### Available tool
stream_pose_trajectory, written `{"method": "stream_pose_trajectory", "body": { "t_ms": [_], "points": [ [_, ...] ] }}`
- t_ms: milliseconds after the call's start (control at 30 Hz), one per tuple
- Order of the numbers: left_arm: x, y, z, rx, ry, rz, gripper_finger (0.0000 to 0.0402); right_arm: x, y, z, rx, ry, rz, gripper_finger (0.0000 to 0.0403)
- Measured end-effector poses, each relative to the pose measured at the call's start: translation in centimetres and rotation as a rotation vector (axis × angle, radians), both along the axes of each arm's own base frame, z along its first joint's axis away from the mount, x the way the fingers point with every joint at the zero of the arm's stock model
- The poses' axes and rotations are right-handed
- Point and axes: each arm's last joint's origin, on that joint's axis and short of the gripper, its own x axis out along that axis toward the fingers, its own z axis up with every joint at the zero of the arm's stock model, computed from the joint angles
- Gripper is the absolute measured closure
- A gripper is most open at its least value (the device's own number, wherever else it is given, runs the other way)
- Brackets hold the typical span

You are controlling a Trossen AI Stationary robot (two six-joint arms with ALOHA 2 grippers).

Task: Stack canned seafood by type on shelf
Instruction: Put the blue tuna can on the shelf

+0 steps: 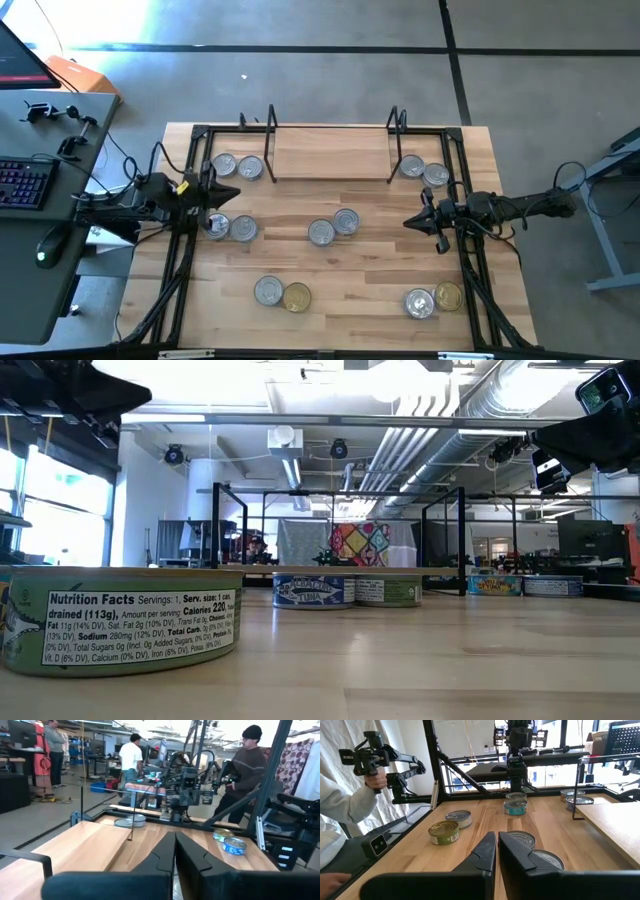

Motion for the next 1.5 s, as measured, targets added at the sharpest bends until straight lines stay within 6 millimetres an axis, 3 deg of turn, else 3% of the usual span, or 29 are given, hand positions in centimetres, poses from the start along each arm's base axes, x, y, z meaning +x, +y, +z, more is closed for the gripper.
{"method": "stream_pose_trajectory", "body": {
  "t_ms": [100, 333, 467, 1500],
  "points": [
    [0.1, 0.0, -0.2, -0.003, -0.003, -0.008, 0.0401, 0.0, 0.0, 0.0, 0.0, 0.0, 0.0, 0.0391],
    [1.4, -0.1, -3.2, -0.03, -0.059, -0.018, 0.0401, 0.0, 0.0, 0.0, 0.0, 0.0, 0.0, 0.0391],
    [1.6, -0.1, -3.9, -0.041, -0.114, -0.02, 0.0401, 0.0, 0.0, 0.0, 0.0, 0.0, 0.001, 0.0391],
    [1.6, 0.1, -3.9, 0.048, -0.153, 0.006, 0.0401, 0.0, 0.0, 0.0, 0.0, 0.0, 0.0, 0.0391]
  ]
}}
